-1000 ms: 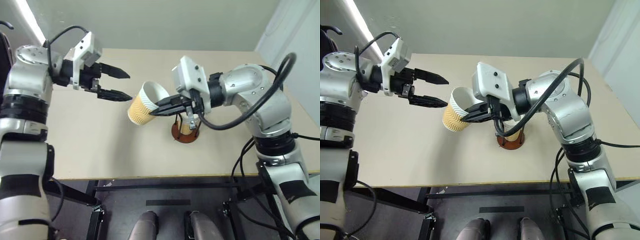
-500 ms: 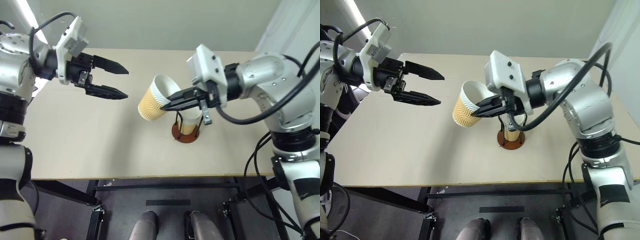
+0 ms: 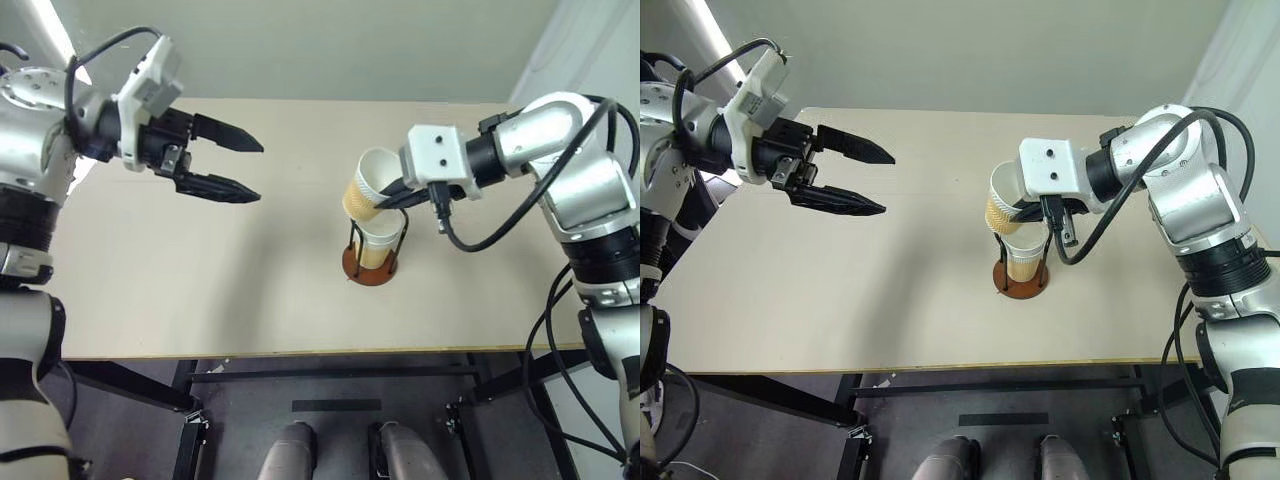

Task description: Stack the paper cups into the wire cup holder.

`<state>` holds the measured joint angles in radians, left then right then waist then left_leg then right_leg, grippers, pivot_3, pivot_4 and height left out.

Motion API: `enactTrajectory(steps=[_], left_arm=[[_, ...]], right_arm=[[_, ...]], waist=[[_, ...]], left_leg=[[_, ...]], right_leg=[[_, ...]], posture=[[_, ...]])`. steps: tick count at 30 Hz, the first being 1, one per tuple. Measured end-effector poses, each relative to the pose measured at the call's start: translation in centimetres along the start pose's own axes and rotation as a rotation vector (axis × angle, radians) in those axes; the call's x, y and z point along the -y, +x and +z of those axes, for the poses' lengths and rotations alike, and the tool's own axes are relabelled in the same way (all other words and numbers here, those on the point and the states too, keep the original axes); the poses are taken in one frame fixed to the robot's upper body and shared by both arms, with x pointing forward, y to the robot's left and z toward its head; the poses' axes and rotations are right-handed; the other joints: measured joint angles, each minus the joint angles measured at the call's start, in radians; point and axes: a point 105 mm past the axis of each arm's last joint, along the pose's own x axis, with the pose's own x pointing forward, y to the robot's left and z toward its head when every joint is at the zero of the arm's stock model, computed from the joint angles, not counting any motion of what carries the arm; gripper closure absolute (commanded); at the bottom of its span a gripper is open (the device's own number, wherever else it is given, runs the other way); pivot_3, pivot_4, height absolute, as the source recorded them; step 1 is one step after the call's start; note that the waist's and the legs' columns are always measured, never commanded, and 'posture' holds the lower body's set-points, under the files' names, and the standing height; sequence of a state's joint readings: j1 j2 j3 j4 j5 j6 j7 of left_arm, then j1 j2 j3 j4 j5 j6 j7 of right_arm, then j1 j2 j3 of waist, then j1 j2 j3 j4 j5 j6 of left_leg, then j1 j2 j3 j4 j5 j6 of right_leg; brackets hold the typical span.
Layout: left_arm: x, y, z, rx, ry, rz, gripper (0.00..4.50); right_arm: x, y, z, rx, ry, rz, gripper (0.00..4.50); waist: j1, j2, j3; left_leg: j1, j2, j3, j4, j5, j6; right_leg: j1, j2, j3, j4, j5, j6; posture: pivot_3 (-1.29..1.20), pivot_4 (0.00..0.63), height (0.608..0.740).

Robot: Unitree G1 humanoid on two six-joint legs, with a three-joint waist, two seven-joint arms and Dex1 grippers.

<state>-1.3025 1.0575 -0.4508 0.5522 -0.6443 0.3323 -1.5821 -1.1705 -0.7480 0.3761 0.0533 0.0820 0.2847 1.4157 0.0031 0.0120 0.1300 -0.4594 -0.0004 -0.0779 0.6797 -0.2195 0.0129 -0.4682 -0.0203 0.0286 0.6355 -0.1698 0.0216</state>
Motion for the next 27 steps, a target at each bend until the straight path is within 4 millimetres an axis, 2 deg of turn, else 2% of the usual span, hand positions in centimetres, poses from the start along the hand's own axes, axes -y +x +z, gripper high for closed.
enactTrajectory(steps=[16, 24, 27], left_arm=[[-0.1, 0.6, -0.1, -0.003, 0.012, -0.012, 0.0], [-0.1, 0.6, -0.1, -0.005, 0.021, -0.012, 0.0], [-0.1, 0.6, -0.1, -0.006, 0.023, -0.012, 0.0]], right_arm=[[-0.6, -1.2, -2.9, -0.142, -0.049, 0.067, 4.43], [-1.1, -0.9, -3.0, -0.146, -0.061, 0.113, 4.43], [-1.3, -0.2, -2.7, -0.134, -0.074, 0.132, 4.43]], waist=[[0.0, 0.0, 0.0], [0.0, 0.0, 0.0], [-0.001, 0.0, 0.0]], left_leg=[[0.0, 0.0, 0.0, 0.0, 0.0, 0.0], [0.0, 0.0, 0.0, 0.0, 0.0, 0.0], [0.001, 0.0, 0.0, 0.0, 0.0, 0.0]], right_leg=[[0.001, 0.0, 0.0, 0.0, 0.0, 0.0], [0.001, 0.0, 0.0, 0.0, 0.0, 0.0], [0.001, 0.0, 0.0, 0.0, 0.0, 0.0]], posture=[[0.0, 0.15, 0.74], [0.0, 0.15, 0.74], [0.0, 0.15, 0.74]])
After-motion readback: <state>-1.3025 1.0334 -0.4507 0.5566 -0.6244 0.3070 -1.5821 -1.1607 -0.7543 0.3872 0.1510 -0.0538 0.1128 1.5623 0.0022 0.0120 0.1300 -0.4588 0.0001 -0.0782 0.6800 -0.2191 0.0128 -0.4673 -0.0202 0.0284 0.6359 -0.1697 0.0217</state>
